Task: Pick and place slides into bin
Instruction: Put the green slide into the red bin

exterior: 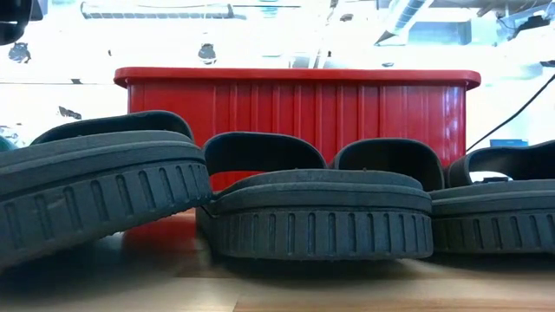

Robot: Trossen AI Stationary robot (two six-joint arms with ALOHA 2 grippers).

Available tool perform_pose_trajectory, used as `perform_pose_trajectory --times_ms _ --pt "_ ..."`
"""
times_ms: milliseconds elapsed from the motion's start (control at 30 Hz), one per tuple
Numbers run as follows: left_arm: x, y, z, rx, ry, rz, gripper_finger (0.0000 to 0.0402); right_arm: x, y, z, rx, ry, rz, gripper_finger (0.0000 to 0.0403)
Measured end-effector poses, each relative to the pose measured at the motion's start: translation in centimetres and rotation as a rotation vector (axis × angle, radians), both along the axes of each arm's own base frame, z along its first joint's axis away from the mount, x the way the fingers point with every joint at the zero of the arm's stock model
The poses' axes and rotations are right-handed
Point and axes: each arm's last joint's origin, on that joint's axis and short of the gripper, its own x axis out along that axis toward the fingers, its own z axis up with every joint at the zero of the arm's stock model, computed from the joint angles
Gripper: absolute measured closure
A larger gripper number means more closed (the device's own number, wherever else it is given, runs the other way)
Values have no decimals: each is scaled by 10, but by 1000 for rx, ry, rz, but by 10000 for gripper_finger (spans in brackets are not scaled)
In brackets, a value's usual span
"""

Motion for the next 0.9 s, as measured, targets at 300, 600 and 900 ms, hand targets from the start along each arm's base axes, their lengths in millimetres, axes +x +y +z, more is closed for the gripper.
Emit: perform_pose_trajectory --times_ms 300,600,900 --pt "0 0 -11 17 12 21 205 0 0 0 1 0 0 271" --pt "-1 2 -16 67 14 54 214 0 0 0 1 0 0 271" --pt "-1 2 -16 68 5 54 355 0 0 0 1 1 0 271"
